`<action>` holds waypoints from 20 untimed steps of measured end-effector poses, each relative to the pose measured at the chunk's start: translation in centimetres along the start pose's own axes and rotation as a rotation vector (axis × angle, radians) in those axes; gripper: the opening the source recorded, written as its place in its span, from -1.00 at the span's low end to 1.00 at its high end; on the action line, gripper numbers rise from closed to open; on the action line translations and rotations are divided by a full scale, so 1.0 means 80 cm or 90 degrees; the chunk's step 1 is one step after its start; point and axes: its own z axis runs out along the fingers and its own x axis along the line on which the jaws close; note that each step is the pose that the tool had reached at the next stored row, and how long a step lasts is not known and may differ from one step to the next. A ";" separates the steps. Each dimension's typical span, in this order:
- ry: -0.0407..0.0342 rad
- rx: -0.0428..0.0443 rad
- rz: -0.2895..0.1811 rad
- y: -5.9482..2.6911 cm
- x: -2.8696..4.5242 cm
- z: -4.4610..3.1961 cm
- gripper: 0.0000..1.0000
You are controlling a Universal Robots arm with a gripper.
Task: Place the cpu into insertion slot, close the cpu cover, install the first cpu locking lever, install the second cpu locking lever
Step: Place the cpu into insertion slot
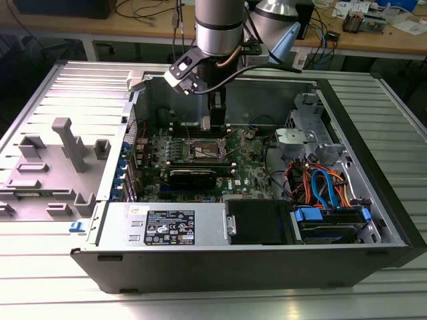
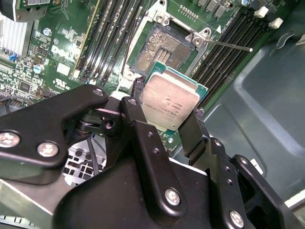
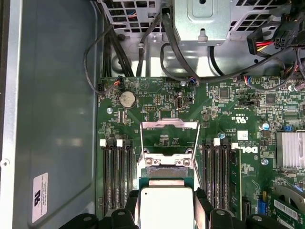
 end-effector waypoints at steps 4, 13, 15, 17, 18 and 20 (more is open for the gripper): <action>0.0000 0.0017 0.000 -0.001 0.0000 0.0036 0.08; 0.0000 0.0018 0.000 -0.001 -0.0001 0.0040 0.08; 0.0000 0.0018 0.000 -0.001 -0.0001 0.0041 0.08; 0.0002 0.0017 0.000 -0.001 0.0000 0.0047 0.08; 0.0002 0.0018 0.000 -0.001 0.0000 0.0057 0.08; 0.0000 0.0025 0.000 -0.002 -0.0001 0.0085 0.08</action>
